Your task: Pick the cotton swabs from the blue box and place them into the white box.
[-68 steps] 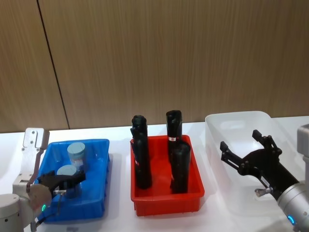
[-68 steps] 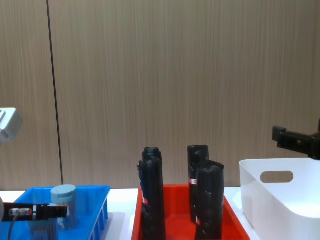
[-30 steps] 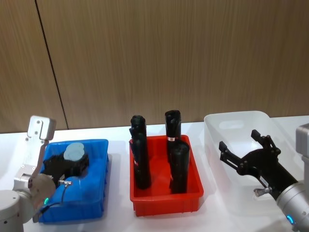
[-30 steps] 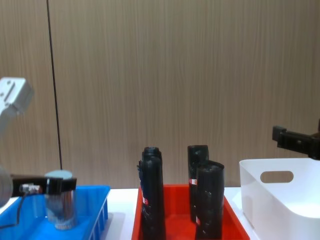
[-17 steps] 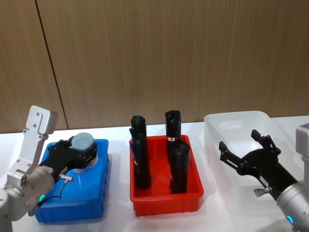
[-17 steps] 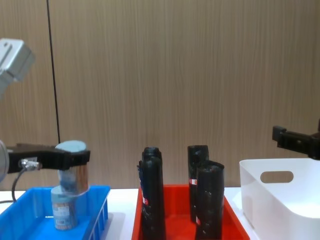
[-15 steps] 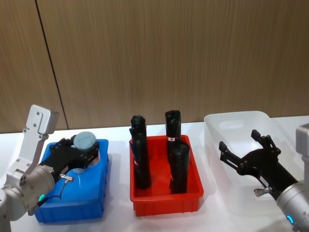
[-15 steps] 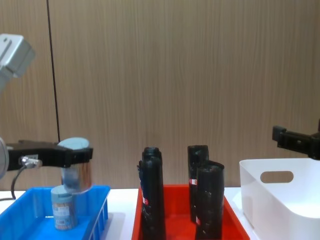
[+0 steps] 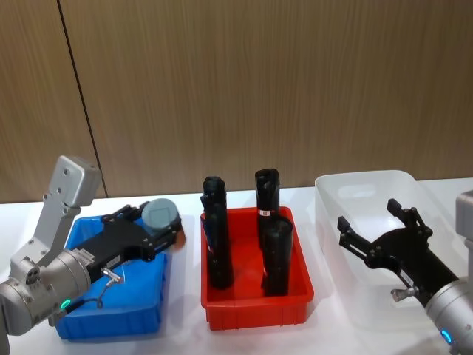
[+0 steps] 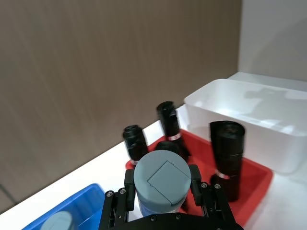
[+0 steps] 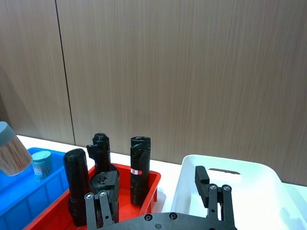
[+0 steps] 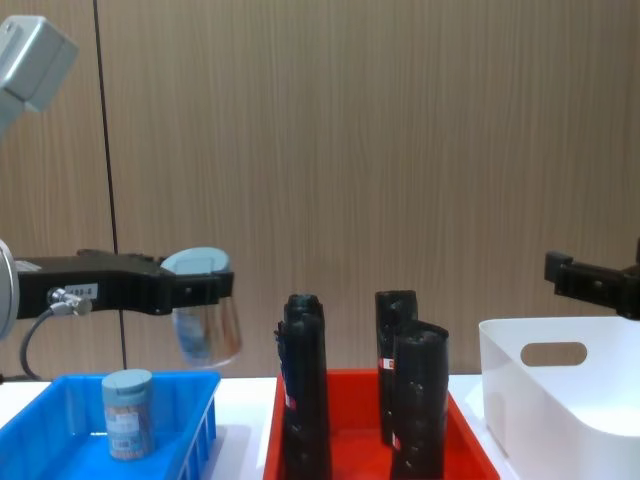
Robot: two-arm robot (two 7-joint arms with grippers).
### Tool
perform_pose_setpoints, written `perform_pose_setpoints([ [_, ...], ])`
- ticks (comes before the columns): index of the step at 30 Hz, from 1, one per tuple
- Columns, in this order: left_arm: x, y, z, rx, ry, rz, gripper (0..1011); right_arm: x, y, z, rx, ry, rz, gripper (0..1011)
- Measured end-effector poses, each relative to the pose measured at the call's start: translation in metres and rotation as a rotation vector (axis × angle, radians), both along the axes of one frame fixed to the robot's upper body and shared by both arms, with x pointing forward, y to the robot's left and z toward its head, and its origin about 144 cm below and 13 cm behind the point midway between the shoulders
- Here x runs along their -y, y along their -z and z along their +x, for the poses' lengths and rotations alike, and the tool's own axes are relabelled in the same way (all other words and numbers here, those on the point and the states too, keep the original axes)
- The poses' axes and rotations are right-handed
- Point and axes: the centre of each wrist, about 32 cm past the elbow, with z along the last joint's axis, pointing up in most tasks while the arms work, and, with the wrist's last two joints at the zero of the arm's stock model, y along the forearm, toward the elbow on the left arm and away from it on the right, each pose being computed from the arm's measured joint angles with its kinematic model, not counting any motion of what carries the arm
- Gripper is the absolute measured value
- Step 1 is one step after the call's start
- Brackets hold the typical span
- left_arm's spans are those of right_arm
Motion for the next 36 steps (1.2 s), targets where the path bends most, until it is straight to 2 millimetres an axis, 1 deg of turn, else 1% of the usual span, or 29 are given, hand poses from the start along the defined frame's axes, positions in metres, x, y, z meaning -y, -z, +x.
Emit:
perform_pose_setpoints([
  [10,-0.001,-0.003,0.004,-0.006,0.159,-0.027,671,0.000,0.000,0.000,0.000,0.000,0.000,1001],
  [22,0.006,0.003,0.013,-0.044,0.357,-0.096,671,0.000,0.000,0.000,0.000,0.000,0.000,1002],
  [36,0.012,0.005,0.021,-0.065,0.457,-0.128,671,0.000,0.000,0.000,0.000,0.000,0.000,1001],
])
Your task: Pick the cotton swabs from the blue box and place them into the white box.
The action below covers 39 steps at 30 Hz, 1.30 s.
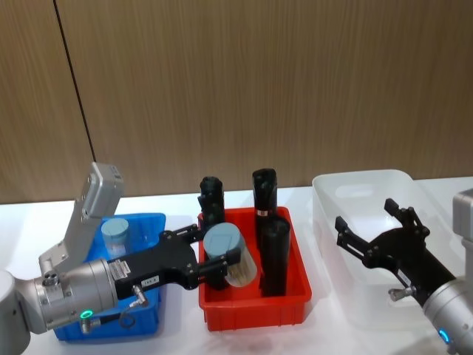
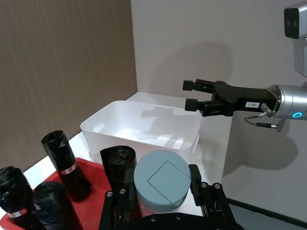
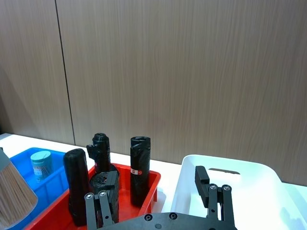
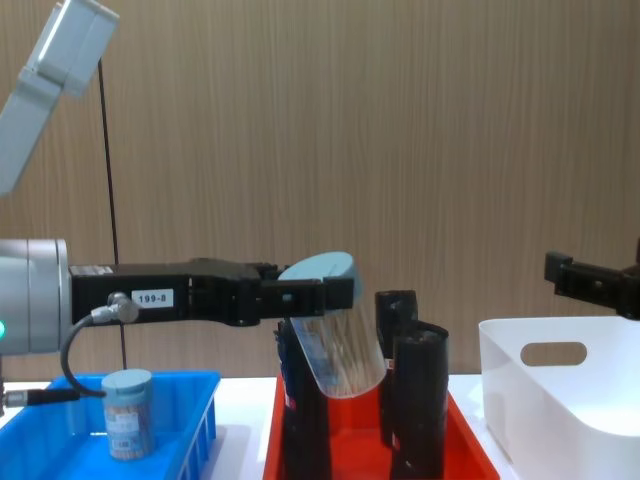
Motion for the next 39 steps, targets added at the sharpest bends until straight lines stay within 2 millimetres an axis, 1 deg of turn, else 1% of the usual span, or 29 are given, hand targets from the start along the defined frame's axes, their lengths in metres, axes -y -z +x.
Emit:
perform_pose_setpoints([
  [14,0.002,0.000,0.002,-0.004,0.030,-0.009,671,0.000,0.000,0.000,0.000,-0.005,-0.001,1001],
  [22,0.002,0.000,0.003,-0.005,0.036,-0.010,671,0.002,-0.001,0.001,0.005,-0.053,-0.024,1002],
  [39,0.002,0.000,0.003,-0.006,0.043,-0.012,671,0.014,-0.009,0.009,-0.014,-0.276,-0.103,1001],
])
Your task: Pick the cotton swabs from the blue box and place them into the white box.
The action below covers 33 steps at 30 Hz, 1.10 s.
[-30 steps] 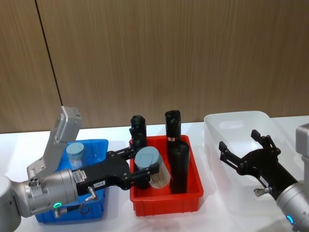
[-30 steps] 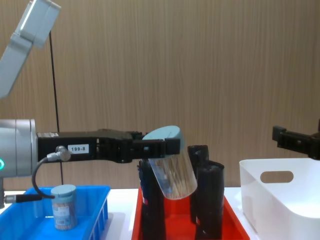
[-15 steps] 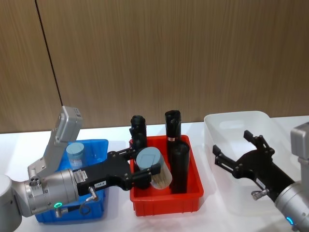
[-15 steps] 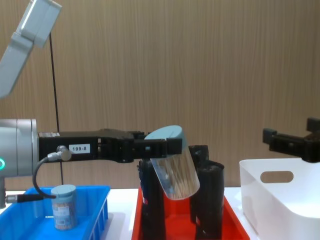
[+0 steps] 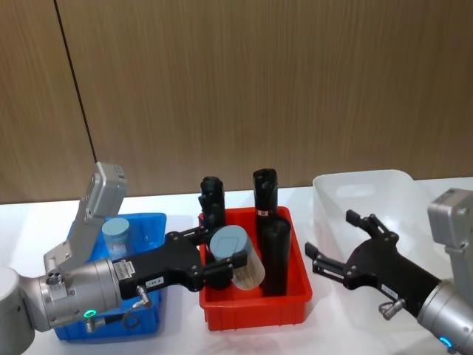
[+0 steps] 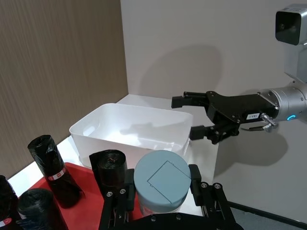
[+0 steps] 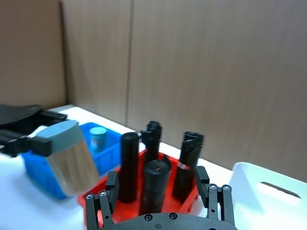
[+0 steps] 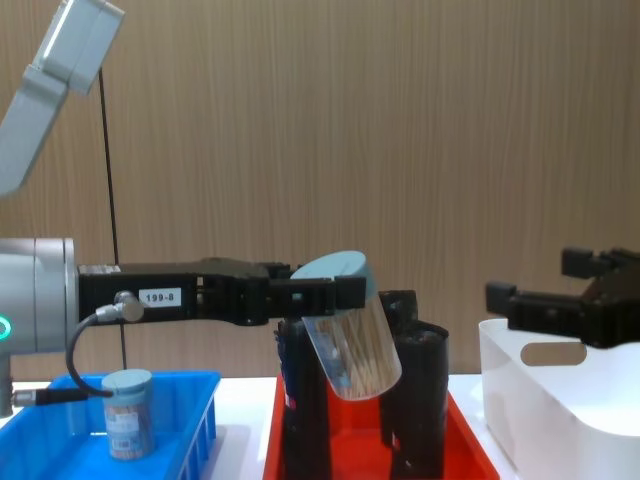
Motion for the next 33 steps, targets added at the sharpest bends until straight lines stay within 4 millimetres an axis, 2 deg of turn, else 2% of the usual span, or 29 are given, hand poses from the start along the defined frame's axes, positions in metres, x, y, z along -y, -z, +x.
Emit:
perform_pose_setpoints([
  [20,0.000,0.000,0.000,0.000,0.001,0.000,671,0.012,-0.017,0.022,-0.112,-0.265,-0.085,1002],
  [33,0.000,0.000,0.000,0.000,0.001,0.000,671,0.001,-0.023,0.040,-0.167,-0.356,-0.086,1001],
])
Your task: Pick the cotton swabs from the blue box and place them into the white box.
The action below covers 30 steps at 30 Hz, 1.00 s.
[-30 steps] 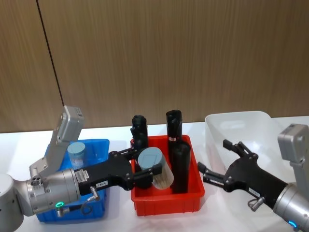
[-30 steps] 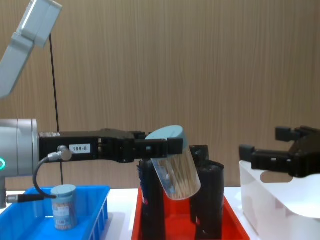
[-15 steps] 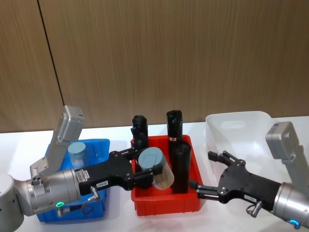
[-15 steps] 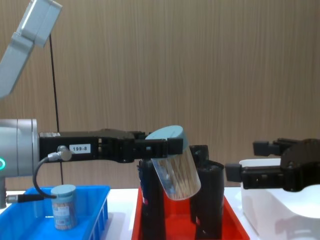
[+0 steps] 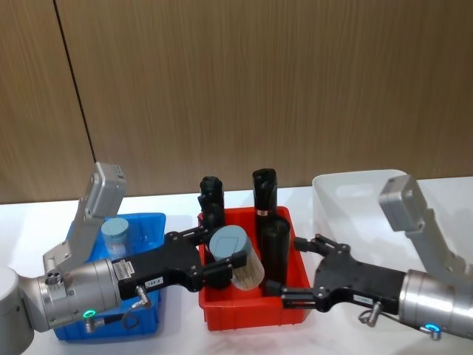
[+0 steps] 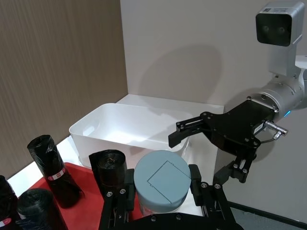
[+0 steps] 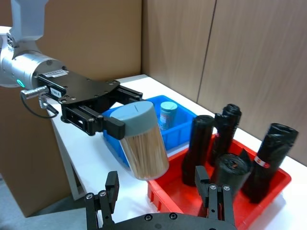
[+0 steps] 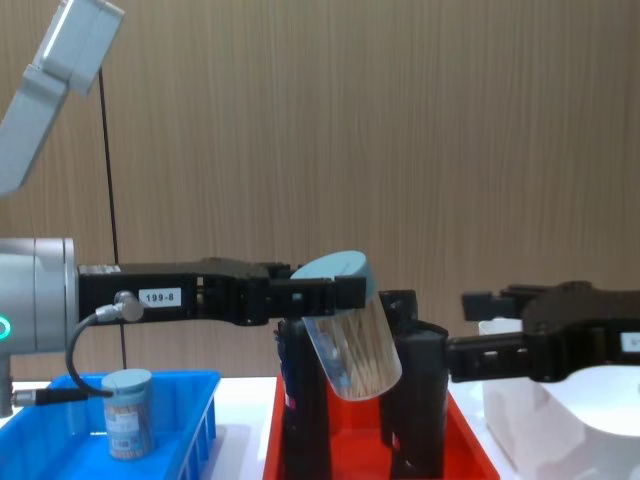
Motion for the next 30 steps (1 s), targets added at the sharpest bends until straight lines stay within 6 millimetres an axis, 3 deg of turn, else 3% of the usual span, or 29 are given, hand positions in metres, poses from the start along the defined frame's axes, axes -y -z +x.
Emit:
perform_pose_setpoints([
  [30,0.000,0.000,0.000,0.000,0.000,0.000,671,-0.040,0.003,0.032,-0.048,-0.070,-0.016,1001],
])
